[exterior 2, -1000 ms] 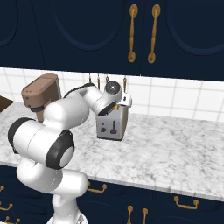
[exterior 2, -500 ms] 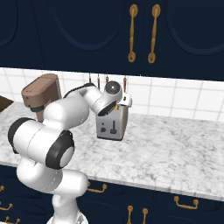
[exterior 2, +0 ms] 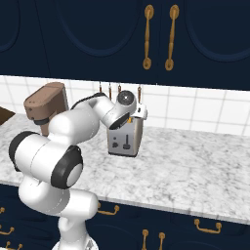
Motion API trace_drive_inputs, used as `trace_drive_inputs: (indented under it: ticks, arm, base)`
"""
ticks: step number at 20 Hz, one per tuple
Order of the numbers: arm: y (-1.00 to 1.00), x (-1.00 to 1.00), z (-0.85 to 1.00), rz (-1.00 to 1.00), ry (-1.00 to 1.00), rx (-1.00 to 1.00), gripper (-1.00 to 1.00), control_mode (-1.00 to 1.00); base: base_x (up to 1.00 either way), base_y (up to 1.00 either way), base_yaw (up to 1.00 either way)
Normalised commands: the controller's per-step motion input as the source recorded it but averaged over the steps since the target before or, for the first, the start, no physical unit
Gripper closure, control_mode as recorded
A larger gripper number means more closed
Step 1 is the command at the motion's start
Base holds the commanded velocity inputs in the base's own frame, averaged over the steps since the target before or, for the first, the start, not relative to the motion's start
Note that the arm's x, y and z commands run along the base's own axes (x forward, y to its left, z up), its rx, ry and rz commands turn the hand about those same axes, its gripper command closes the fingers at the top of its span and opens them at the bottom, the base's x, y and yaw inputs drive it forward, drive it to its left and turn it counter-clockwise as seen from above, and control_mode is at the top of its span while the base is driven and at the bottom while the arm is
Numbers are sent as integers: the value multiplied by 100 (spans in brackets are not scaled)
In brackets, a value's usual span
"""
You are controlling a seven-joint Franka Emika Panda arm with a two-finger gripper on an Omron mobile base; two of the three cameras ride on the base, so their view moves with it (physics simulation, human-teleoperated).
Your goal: Start the toaster. Once the lever pops up, take the bread to the plate on the dining counter.
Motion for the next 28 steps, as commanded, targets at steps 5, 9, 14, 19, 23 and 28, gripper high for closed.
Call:
trace_drive_inputs:
  ticks: [5,9,14,19,23,28]
  arm:
    - [0,0,0,0,0,0,-100,-100]
    - [0,0,0,0,0,0,-100,-100]
    - [0,0,0,0,0,0,-100,-100]
    - [0,0,0,0,0,0,-100,-100]
    - [0,0,0,0,0,0,-100,-100]
    - [0,0,0,0,0,0,-100,-100]
  base:
    - [0,0,0]
    - [0,0,0]
    - [0,0,0]
    - [0,0,0]
    - [0,0,0]
    - [0,0,0]
